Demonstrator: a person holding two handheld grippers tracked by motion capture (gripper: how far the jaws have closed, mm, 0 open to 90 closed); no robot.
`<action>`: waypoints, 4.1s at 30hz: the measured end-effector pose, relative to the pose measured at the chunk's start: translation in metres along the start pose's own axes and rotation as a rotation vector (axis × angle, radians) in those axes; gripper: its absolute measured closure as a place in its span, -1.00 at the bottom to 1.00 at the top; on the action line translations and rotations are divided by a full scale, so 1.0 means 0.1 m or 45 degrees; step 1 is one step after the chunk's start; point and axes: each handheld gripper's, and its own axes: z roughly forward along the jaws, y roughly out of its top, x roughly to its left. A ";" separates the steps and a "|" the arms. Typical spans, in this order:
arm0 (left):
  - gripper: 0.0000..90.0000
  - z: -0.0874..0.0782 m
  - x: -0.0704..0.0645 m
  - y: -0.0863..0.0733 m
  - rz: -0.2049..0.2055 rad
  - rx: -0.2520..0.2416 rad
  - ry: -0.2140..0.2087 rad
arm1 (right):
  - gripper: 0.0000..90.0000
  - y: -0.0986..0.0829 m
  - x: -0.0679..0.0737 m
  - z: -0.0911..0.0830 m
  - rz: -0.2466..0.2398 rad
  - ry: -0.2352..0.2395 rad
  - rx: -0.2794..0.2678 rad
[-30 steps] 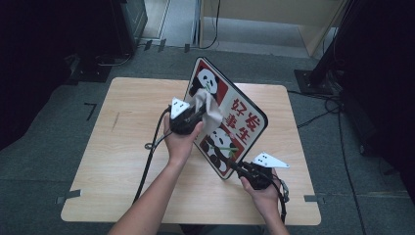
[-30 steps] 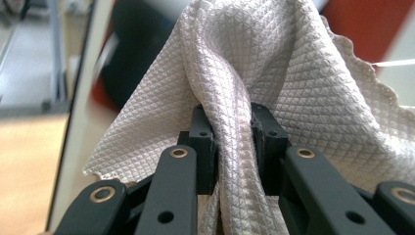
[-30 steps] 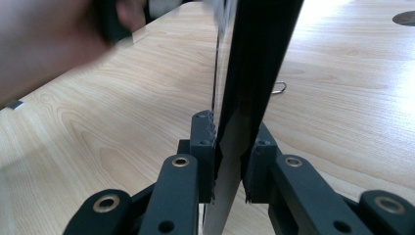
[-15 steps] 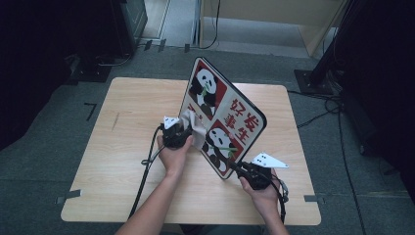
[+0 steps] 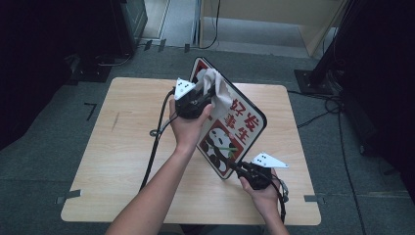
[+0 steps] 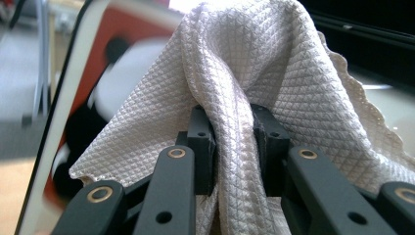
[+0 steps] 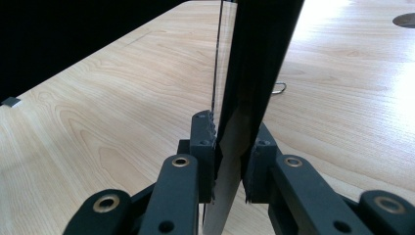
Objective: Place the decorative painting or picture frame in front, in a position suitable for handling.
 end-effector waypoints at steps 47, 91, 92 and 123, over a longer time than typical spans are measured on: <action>0.68 -0.01 0.95 -1.09 -0.209 0.314 0.194 | 0.74 0.01 0.01 0.01 -0.012 -0.007 0.004; 0.72 -0.25 0.55 -1.62 0.016 0.549 0.058 | 0.75 0.01 0.01 0.03 -0.017 -0.012 0.000; 0.73 -0.26 0.53 -1.59 0.018 0.540 0.048 | 0.75 0.02 0.01 0.03 -0.016 -0.011 0.001; 0.67 -0.28 0.46 -1.71 0.041 0.645 0.031 | 0.75 0.03 0.01 0.05 -0.019 -0.011 0.007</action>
